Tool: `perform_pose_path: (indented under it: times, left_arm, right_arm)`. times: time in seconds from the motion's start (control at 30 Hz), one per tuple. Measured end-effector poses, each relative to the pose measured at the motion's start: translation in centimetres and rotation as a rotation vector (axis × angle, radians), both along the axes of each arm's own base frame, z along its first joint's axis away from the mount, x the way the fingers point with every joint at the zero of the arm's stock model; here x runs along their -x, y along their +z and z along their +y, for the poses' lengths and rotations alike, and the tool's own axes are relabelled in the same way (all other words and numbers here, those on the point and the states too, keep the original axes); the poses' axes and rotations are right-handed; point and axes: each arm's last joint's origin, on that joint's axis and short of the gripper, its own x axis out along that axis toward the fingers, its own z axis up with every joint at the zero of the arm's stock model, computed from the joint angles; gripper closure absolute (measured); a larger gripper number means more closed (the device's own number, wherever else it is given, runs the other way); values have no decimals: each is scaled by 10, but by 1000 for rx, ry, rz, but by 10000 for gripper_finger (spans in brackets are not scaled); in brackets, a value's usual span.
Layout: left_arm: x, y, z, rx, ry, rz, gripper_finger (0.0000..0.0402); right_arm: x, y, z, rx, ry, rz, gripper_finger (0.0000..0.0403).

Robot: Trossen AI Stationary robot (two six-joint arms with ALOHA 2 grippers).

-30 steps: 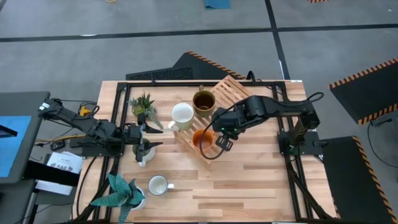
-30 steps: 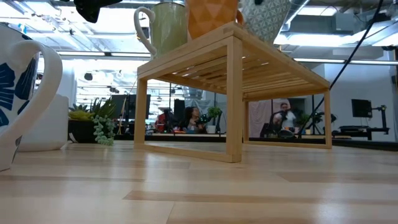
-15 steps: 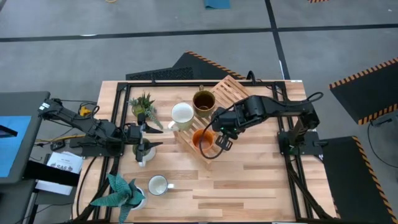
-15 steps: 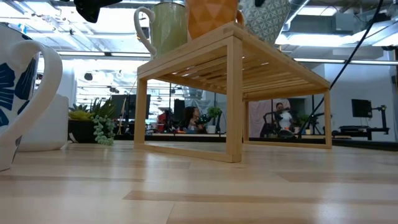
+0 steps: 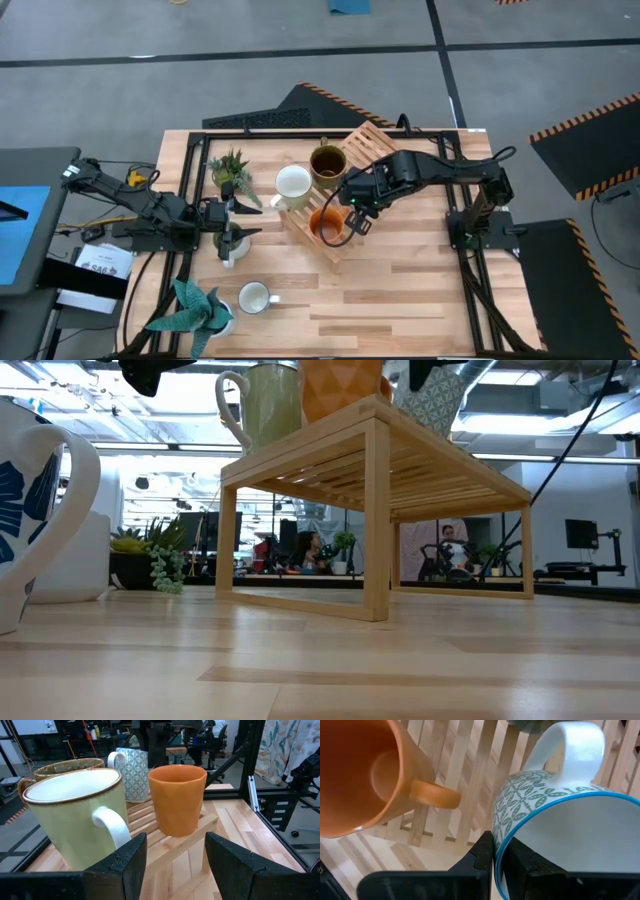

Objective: Place coffee mugs
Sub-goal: Put the light blue mug on the shelf, then put the dark green mug on the shelf

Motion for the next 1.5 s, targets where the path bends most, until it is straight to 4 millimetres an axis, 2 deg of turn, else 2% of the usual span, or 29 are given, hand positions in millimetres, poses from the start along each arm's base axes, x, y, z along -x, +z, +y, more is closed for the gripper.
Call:
perform_pose_path:
  times: [0.4,0.83,1.13,1.5]
  left_arm:
    - [0,0,0,0,0,0,214]
    - [0,0,0,0,0,0,214]
    - [0,0,0,0,0,0,214]
    - [0,0,0,0,0,0,214]
  right_arm:
    - [-1,0,2,-47,16,-3,348]
    - [-1,-2,2,-58,15,4,247]
    - [-2,-1,-5,-44,33,5,231]
    - [4,28,-5,-44,55,-100,233]
